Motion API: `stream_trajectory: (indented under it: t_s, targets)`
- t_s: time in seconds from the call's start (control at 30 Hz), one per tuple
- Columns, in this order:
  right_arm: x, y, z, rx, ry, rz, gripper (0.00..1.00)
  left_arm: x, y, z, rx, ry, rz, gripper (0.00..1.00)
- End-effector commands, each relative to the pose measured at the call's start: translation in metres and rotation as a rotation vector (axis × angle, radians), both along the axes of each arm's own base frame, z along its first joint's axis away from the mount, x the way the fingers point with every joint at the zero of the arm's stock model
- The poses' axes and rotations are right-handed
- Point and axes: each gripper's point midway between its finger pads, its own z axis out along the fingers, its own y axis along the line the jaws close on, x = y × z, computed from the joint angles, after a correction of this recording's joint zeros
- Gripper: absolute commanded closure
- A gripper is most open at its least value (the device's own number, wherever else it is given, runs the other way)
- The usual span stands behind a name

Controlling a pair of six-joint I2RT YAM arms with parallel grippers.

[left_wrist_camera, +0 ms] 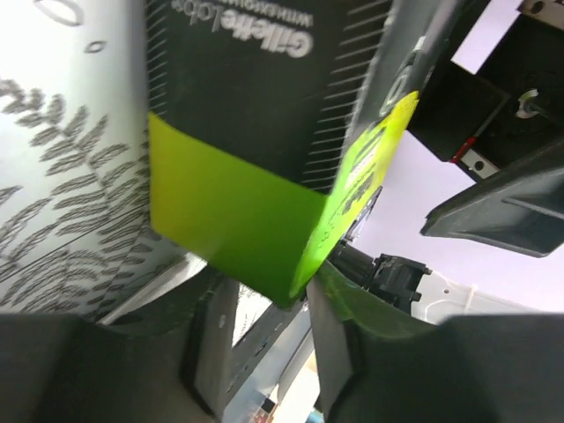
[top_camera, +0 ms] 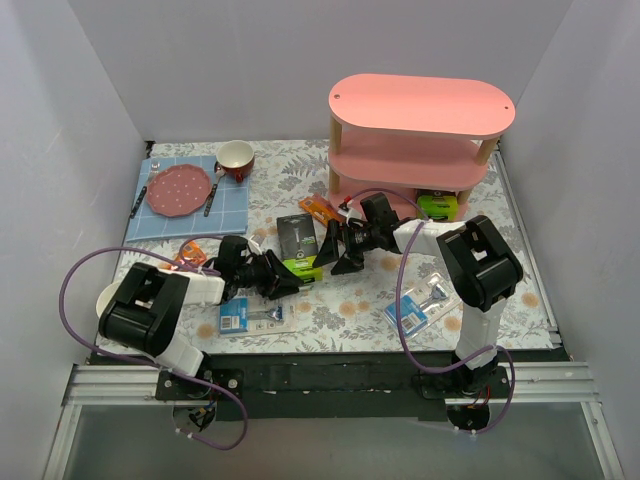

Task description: Place and organize the shaving razors onto the shelf

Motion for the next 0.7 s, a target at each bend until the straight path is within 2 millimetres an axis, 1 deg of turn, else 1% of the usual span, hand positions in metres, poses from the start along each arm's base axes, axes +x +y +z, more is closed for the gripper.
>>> stream_trajectory:
  t_s: [0.0, 0.07, 0.1, 0.13, 0.2, 0.23, 0.27, 0.4, 0.43, 0.47, 0.6, 0.67]
  targets:
    - [0.011, 0.005, 0.015, 0.028, -0.066, 0.005, 0.02, 0.01, -0.003, 0.004, -0.012, -0.062, 0.025, 0.69]
    - [0.01, 0.005, 0.012, 0.026, -0.059, 0.005, 0.02, 0.012, -0.004, 0.009, -0.025, -0.084, 0.019, 0.74]
    - [0.01, 0.005, 0.01, 0.023, -0.057, 0.004, 0.02, 0.012, -0.006, 0.013, -0.037, -0.101, 0.003, 0.81]
    - [0.01, 0.005, 0.01, 0.024, -0.057, 0.005, 0.02, 0.013, -0.007, 0.016, -0.044, -0.121, -0.003, 0.85]
    - [0.01, 0.005, 0.007, 0.019, -0.052, 0.005, 0.02, 0.015, -0.006, 0.018, -0.04, -0.134, -0.005, 0.92]
    - [0.011, 0.005, 0.007, 0.019, -0.053, 0.003, 0.02, 0.015, -0.005, 0.021, -0.043, -0.15, -0.013, 0.98]
    - [0.011, 0.005, 0.007, 0.018, -0.053, 0.002, 0.02, 0.015, -0.004, 0.022, -0.042, -0.155, -0.014, 1.0]
    - [0.011, 0.005, 0.007, 0.013, -0.052, -0.003, 0.02, 0.017, -0.001, 0.032, -0.069, -0.178, -0.02, 1.0]
    - [0.01, 0.004, 0.007, 0.013, -0.045, -0.005, 0.02, 0.019, -0.002, 0.037, -0.083, -0.192, -0.029, 1.0]
    - [0.01, 0.004, 0.007, 0.015, -0.038, -0.007, 0.02, 0.017, -0.006, 0.049, -0.116, -0.208, -0.056, 1.0]
    - [0.008, 0.009, 0.007, 0.034, 0.01, -0.013, 0.02, 0.017, -0.012, 0.073, -0.166, -0.254, -0.105, 1.0]
    - [0.011, 0.016, 0.01, 0.059, 0.028, -0.017, 0.02, 0.016, -0.012, 0.073, -0.16, -0.254, -0.113, 1.0]
